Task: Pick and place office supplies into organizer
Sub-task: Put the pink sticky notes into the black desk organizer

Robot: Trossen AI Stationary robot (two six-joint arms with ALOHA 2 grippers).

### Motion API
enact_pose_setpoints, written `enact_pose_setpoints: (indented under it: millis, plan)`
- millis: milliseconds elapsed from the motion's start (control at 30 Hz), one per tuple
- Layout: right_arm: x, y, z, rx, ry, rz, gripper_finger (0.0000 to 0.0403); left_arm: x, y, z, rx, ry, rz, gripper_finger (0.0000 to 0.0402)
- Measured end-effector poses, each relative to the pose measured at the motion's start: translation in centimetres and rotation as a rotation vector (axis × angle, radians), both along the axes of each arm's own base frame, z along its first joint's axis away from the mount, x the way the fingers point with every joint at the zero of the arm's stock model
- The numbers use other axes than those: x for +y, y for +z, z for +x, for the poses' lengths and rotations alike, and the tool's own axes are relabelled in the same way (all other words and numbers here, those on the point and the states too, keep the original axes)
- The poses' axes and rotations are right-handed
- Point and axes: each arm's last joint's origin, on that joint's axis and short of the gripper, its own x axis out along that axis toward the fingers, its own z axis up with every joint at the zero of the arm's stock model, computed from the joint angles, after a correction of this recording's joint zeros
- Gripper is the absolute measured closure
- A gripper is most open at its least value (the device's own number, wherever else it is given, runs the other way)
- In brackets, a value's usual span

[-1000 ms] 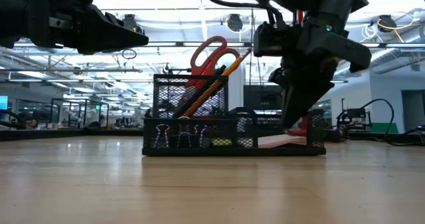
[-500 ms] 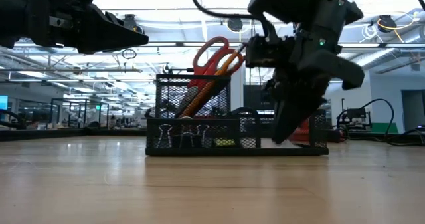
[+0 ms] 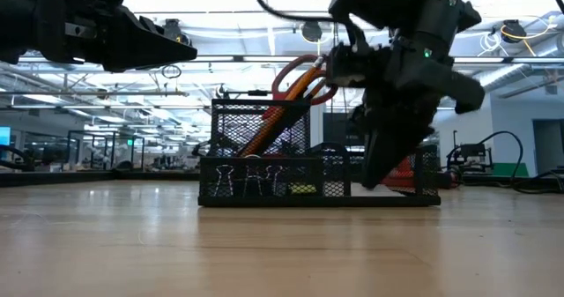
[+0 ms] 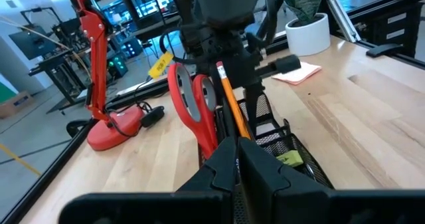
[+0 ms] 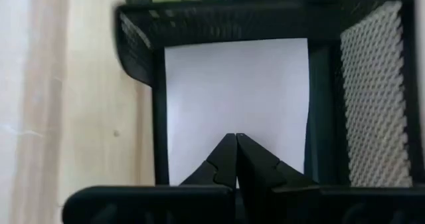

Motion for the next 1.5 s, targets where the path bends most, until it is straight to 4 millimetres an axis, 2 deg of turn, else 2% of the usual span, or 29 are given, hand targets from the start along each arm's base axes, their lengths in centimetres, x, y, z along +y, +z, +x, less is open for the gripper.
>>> enact_pose_setpoints:
  millis: [467,700,867,1033,1233,1367,1500]
  plan:
    - [0.4,3.7,-1.1,-0.093,0.021,0.019,0.0403,0.0,0.0,0.0,0.001,0.001,-0.007,0.0376]
    - [2.2,7.6,-4.5,-0.099,0.119,0.053,0.0403,0.0,0.0,0.0,0.002,0.002,-0.008,0.0376]
    - [5.6,9.3,-7.3,-0.087,0.366,0.184,0.0391,0.0,-0.1,0.0,0.009,0.002,-0.007,0.0376]
    - [8.1,8.7,-8.7,-0.003,0.328,0.229,0.0344,0.0,-0.1,0.0,0.011,0.002,-0.006,0.0376]
    - [10.2,7.6,-9.9,0.106,0.198,0.291,0.0247,0.0,-0.3,0.0,0.029,0.006,-0.010,0.0376]
    - [11.7,6.6,-10.7,0.158,0.209,0.266,0.0194,0.0,-0.3,0.0,0.030,0.007,-0.010,0.0376]
    - [12.5,5.4,-11.8,0.209,0.199,0.164,0.0171,0.0,-0.3,0.0,0.029,0.007,-0.010,0.0376]
